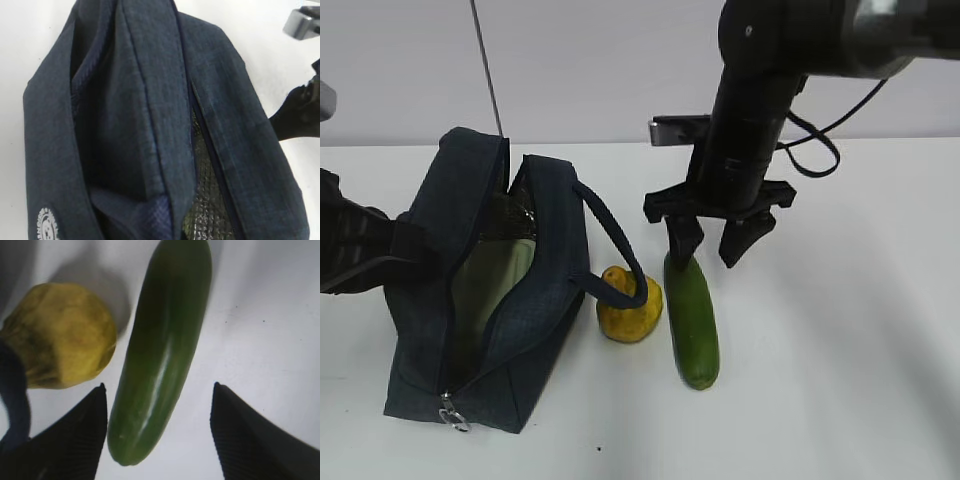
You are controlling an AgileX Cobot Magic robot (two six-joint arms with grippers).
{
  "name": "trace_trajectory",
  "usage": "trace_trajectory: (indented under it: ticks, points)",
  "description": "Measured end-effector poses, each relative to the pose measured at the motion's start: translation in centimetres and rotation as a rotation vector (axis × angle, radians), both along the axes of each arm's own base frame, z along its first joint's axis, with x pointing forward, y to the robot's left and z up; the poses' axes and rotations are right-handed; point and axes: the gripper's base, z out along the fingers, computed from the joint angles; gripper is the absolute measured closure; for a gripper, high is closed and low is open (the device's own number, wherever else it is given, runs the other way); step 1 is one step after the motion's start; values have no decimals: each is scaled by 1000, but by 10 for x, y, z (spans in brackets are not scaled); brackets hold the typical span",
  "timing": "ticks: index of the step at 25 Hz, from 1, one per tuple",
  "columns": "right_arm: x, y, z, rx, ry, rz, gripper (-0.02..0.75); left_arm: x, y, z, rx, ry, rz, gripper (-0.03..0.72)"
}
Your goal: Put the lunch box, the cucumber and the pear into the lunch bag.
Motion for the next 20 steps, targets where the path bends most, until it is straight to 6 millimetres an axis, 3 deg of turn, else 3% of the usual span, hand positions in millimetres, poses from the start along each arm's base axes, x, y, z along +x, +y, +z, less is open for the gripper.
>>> trace_trajectory:
  ticks: [8, 15, 20]
  points:
    - [8, 3, -47, -30, 70, -17, 234, -1, 0, -1, 1, 11, -7, 707]
    - [10, 4, -58, -44, 87, -15, 239, -1, 0, -1, 1, 12, -7, 707]
    - [10, 3, -58, -50, 87, -14, 316, -1, 0, -1, 1, 12, -7, 707]
